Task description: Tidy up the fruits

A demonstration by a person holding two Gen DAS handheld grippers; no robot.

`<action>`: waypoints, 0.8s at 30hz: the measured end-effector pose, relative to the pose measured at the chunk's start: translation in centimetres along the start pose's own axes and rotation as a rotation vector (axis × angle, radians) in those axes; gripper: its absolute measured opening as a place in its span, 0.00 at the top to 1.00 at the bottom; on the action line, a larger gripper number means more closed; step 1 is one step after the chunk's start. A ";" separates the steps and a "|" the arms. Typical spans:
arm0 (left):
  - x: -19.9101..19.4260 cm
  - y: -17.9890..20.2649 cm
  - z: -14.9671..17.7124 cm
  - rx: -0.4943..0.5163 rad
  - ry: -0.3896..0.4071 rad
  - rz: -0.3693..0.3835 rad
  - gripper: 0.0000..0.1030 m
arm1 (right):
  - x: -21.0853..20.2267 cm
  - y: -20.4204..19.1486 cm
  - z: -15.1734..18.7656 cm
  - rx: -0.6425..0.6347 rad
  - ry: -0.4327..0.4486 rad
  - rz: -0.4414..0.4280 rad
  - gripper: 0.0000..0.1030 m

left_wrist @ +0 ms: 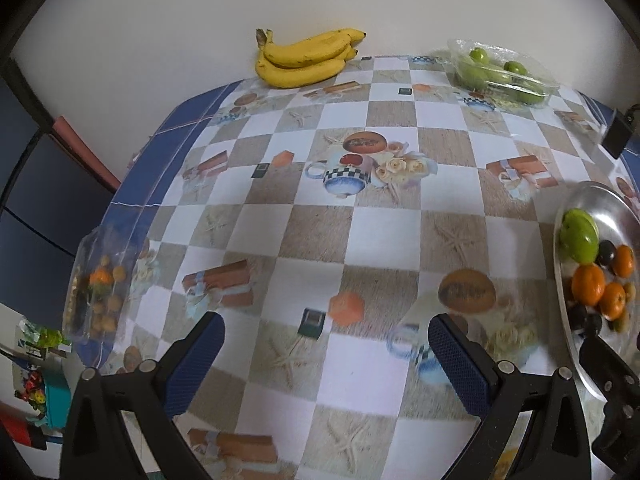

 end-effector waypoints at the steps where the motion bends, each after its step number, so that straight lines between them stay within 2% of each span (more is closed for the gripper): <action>1: -0.3 -0.2 0.2 0.003 0.005 0.001 0.00 | -0.3 -0.1 0.4 0.000 0.000 0.002 0.01; 6: -1.7 -0.7 1.1 0.008 0.024 0.017 0.00 | -1.1 -0.2 1.7 0.007 0.004 0.010 0.01; 24: -4.3 -2.0 1.5 -0.021 0.104 0.026 0.00 | -3.6 -0.1 2.0 0.017 0.056 0.027 0.01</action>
Point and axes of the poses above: each gripper's, at about its wrist camera, not at the fingertips, and x roughly the way its jaws point, y to its right, z to its underside, the point moved 5 cm from there along x, roughly the way its jaws point, and after that the axes turned 7 degrees about y, right-handed, at the moved point
